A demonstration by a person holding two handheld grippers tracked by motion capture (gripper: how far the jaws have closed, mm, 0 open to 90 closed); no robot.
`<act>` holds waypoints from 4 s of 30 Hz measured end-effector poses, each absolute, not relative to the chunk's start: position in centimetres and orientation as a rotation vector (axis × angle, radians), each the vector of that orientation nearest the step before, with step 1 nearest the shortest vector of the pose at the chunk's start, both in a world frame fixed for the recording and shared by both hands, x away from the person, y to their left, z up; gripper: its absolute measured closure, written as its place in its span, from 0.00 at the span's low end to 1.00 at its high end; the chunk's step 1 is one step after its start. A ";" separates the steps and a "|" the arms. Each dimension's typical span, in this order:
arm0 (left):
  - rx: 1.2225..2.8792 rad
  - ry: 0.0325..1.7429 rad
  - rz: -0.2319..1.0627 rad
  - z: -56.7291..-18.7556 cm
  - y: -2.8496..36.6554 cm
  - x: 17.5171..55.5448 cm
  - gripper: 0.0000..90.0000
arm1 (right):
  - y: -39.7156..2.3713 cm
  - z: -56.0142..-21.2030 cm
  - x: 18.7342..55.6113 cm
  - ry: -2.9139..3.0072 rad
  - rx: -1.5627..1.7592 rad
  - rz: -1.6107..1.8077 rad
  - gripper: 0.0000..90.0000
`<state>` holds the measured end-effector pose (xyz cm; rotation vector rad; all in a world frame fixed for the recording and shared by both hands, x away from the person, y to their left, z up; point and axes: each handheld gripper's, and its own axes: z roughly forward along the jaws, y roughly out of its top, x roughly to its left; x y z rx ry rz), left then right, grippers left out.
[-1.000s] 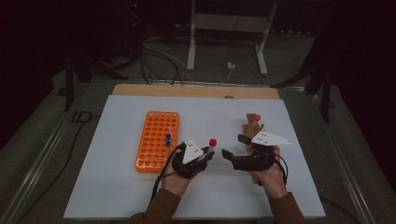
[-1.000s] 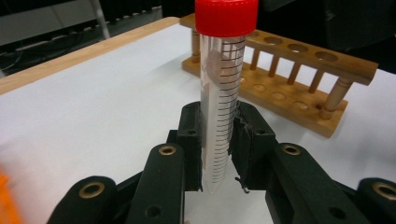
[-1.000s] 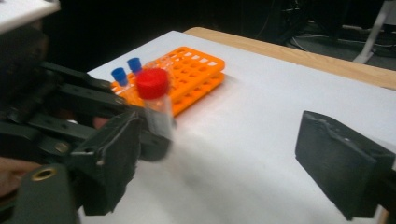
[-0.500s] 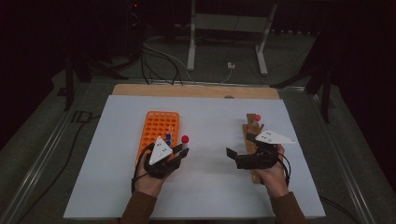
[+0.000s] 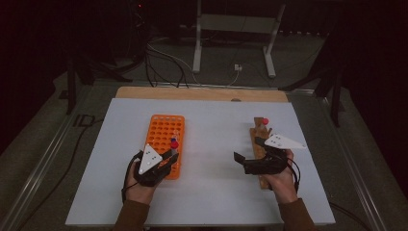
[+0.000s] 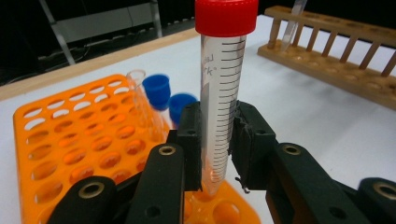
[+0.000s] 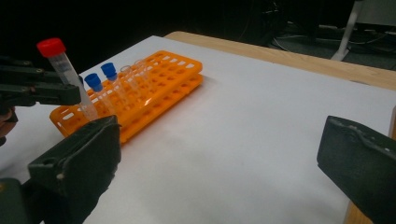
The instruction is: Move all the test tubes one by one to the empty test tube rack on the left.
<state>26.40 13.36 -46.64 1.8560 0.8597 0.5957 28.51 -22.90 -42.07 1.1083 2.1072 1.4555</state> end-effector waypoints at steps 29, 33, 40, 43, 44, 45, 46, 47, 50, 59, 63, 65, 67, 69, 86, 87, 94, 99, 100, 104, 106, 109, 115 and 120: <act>2.032 0.962 0.544 -49.0 12.8 27.2 0.83 | -22.8 -42.4 28.7 2.123 1.110 1.448 0.00; 2.030 0.968 0.528 -49.0 13.0 27.2 0.78 | -22.8 -42.4 28.7 2.124 1.107 1.450 0.00; 1.966 0.954 0.489 -48.3 13.8 26.8 0.65 | -23.1 -42.2 28.7 2.116 1.112 1.450 0.00; 1.924 0.930 0.465 -47.8 14.3 26.7 0.56 | -23.3 -42.0 28.7 2.108 1.117 1.448 0.00; 1.916 0.926 0.443 -47.7 14.5 26.7 0.54 | -23.3 -42.0 28.7 2.105 1.120 1.448 0.00; 1.908 0.924 0.436 -47.6 14.7 26.7 0.53 | -23.4 -41.9 28.7 2.103 1.120 1.447 0.00; 1.897 0.925 0.430 -47.6 14.8 26.7 0.52 | -23.4 -41.8 28.7 2.103 1.121 1.446 0.00; 1.889 0.928 0.422 -47.5 14.9 26.8 0.51 | -23.4 -41.7 28.8 2.101 1.116 1.442 0.00; 1.865 0.927 0.393 -47.2 15.4 26.8 0.47 | -23.6 -41.2 28.9 2.087 1.106 1.441 0.00; 1.800 0.947 0.415 -46.2 16.4 26.6 0.24 | -25.4 -40.6 30.2 2.029 1.152 1.419 0.00; 1.768 0.973 0.448 -45.9 16.7 26.5 0.12 | -26.5 -40.7 31.3 1.998 1.194 1.401 0.00; 1.758 0.987 0.470 -45.7 16.8 26.4 0.02 | -27.1 -40.7 31.7 1.968 1.211 1.394 0.04; 1.742 0.990 0.484 -45.6 17.0 26.3 0.01 | -27.7 -40.8 32.2 1.935 1.224 1.391 0.05; 1.735 0.991 0.491 -45.6 17.1 26.2 0.01 | -28.2 -41.0 32.7 1.917 1.245 1.372 0.07; 1.739 1.007 0.490 -45.9 17.1 26.4 0.01 | -29.5 -44.3 38.1 1.960 1.383 1.179 0.32; 1.740 1.009 0.491 -46.0 17.1 26.4 0.01 | -29.5 -44.5 38.3 1.963 1.388 1.155 0.36; 1.744 1.014 0.486 -46.1 17.2 26.5 0.01 | -29.4 -45.6 39.2 1.995 1.390 1.125 0.64; 1.746 1.015 0.485 -46.2 17.1 26.5 0.01 | -28.9 -45.4 39.1 1.997 1.343 1.105 0.80; 1.746 1.015 0.485 -46.2 17.0 26.5 0.01 | -28.9 -45.4 39.1 2.001 1.337 1.095 0.82; 1.751 1.014 0.485 -46.3 17.0 26.5 0.01 | -29.1 -45.4 39.0 1.989 1.349 1.109 0.83; 1.754 1.013 0.485 -46.3 17.0 26.5 0.01 | -29.1 -45.2 38.9 1.972 1.355 1.124 0.83; 1.752 1.011 0.485 -46.3 16.9 26.5 0.01 | -29.1 -44.8 38.5 1.956 1.337 1.130 0.83; 1.756 1.013 0.481 -46.4 16.8 26.5 0.01 | -29.5 -43.5 37.6 1.923 1.319 1.160 0.83; 1.755 1.009 0.482 -46.4 16.6 26.5 0.01 | -30.0 -42.5 37.0 1.893 1.320 1.191 0.83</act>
